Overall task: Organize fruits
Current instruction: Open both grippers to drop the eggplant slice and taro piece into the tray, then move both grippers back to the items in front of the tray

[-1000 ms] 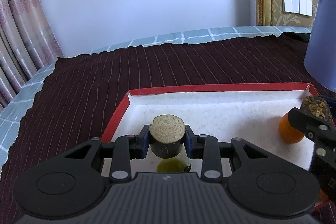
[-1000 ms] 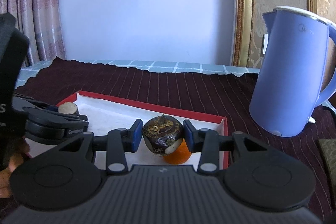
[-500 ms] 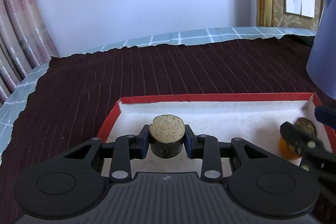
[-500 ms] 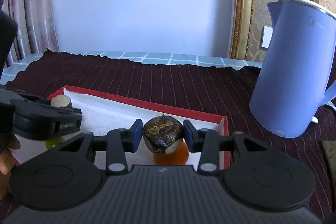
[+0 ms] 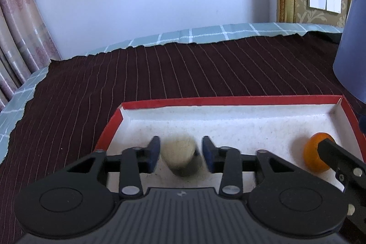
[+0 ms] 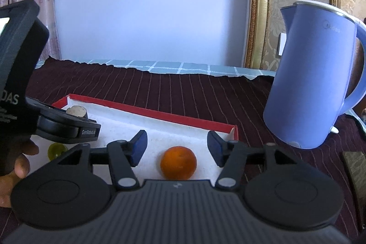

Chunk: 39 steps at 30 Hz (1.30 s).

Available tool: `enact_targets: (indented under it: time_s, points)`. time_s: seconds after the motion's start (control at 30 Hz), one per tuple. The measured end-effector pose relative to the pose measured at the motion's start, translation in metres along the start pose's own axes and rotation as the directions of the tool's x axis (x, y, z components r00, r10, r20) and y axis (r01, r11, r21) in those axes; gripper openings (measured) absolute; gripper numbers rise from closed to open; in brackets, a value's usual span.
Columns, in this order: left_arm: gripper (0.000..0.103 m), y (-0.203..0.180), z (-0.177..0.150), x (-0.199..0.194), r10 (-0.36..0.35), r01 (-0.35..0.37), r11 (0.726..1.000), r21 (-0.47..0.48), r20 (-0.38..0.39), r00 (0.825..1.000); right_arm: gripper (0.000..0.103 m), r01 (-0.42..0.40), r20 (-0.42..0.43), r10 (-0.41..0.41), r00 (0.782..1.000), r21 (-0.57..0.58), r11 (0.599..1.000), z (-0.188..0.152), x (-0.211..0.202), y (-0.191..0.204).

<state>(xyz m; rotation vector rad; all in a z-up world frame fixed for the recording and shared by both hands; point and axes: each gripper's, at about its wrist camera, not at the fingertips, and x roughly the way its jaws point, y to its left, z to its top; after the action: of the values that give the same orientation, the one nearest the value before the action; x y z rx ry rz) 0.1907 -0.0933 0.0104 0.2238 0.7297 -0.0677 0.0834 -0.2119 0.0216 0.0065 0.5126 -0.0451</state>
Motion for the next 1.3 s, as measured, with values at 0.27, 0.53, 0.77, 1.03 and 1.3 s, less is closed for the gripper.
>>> enact_targets:
  time_s: [0.27,0.53,0.77,1.03,1.3]
  points:
    - [0.067,0.001,0.0,-0.014,0.031,-0.031,0.999,0.007,0.057,0.998,0.062,0.008,0.011,-0.008,1.0,0.002,1.0,-0.002,-0.008,-0.002]
    - [0.067,0.013,-0.016,-0.03,0.002,-0.002,1.0,-0.007,0.047,0.999,0.08,0.016,0.027,-0.016,1.0,-0.003,1.0,-0.006,-0.019,-0.002]
    - [0.081,0.027,-0.036,-0.047,-0.017,0.019,0.999,-0.043,0.046,0.999,0.103,0.009,0.044,-0.009,0.999,0.001,1.0,-0.013,-0.03,0.002]
    - [0.084,0.039,-0.054,-0.062,-0.028,0.033,0.996,-0.084,0.057,0.998,0.103,-0.053,0.004,0.053,0.999,0.071,0.996,-0.019,-0.037,0.0]
    - [0.084,0.05,-0.067,-0.072,-0.003,0.013,0.993,-0.117,0.084,0.996,0.103,-0.03,0.017,0.029,0.999,0.065,0.997,-0.03,-0.051,0.002]
